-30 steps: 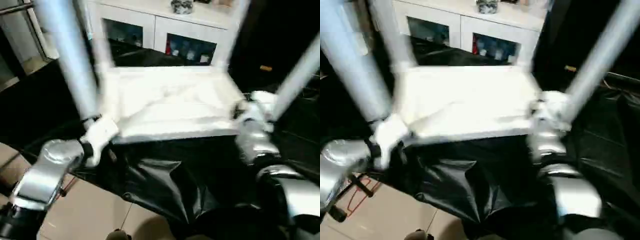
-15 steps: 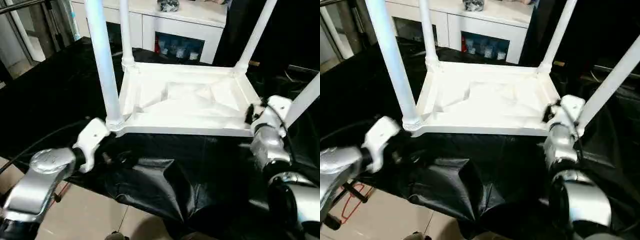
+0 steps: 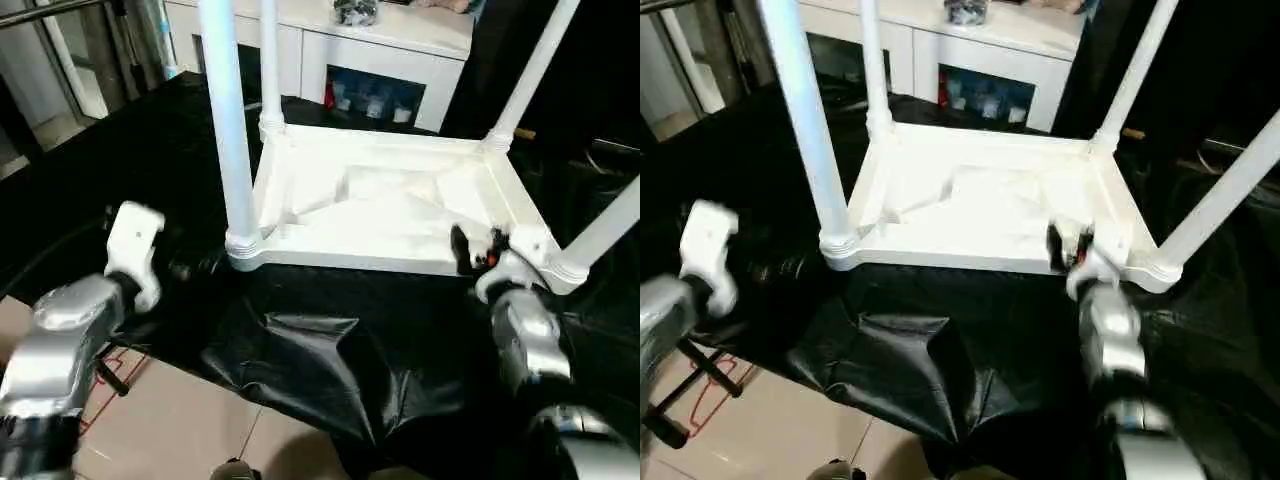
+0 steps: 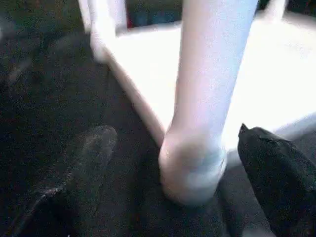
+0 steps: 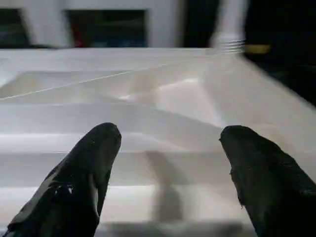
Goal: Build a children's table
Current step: Rotate table base
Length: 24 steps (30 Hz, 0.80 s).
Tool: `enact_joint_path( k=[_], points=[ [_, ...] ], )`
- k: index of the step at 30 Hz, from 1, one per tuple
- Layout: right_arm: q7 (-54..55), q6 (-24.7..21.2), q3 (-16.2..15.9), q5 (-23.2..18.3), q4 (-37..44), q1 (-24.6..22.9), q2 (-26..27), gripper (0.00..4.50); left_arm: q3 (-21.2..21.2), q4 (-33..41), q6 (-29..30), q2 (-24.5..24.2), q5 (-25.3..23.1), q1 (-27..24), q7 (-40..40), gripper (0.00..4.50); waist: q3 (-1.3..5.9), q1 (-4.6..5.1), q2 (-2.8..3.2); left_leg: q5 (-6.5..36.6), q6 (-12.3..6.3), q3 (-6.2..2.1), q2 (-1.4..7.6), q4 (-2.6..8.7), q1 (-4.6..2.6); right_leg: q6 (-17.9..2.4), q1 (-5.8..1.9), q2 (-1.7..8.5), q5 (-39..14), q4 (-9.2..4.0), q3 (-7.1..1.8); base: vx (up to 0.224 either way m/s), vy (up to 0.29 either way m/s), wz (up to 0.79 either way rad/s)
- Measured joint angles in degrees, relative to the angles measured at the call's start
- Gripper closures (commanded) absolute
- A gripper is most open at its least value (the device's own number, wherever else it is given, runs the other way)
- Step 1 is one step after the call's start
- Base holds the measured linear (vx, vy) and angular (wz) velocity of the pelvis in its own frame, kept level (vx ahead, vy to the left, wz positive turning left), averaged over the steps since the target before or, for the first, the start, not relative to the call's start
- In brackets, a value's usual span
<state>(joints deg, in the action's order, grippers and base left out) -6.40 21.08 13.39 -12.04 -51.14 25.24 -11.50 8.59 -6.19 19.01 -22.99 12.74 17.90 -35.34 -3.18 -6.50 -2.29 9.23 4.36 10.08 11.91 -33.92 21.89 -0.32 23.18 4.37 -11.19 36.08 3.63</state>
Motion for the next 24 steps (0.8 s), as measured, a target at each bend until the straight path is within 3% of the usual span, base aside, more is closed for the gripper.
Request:
enact_joint_path(
  k=[6,14,18,24],
  points=[
    [10.0,2.1,3.8,1.7,6.5,-7.6,2.3,0.77,-0.2,-9.4,-4.7,4.1,0.1,5.8,1.2,0.03,0.0,0.34,-0.05,0.0,0.0,-0.01,0.0,0.04,0.02,0.1,0.04,-0.01,0.0,-0.01,0.0,0.0,0.0,0.0],
    [16.9,-0.4,5.0,1.9,8.0,-8.8,2.2,0.77,-0.7,-22.3,-11.7,5.5,-0.2,12.9,0.1,0.03,0.01,1.48,0.04,0.0,0.0,-0.02,-0.01,0.05,0.04,0.1,0.06,-0.02,0.0,-0.02,0.0,0.0,0.0,0.0],
    [16.5,-6.2,4.7,2.9,3.2,-4.9,0.3,0.77,-0.5,-25.4,-11.9,6.2,1.6,14.8,-3.5,0.03,-0.06,1.48,0.18,0.0,0.0,-0.02,-0.03,0.04,0.07,0.1,0.07,0.0,0.0,-0.04,-0.01,0.0,0.0,0.0],
    [13.9,-10.3,3.6,3.2,-3.0,1.4,-2.2,0.77,-2.0,-15.8,-3.0,2.6,9.0,10.5,-15.6,0.03,-0.06,1.48,0.17,0.0,-0.06,0.04,0.01,0.07,0.07,0.1,0.09,-0.01,0.0,-0.03,0.0,0.0,0.0,0.0]
  ],
)
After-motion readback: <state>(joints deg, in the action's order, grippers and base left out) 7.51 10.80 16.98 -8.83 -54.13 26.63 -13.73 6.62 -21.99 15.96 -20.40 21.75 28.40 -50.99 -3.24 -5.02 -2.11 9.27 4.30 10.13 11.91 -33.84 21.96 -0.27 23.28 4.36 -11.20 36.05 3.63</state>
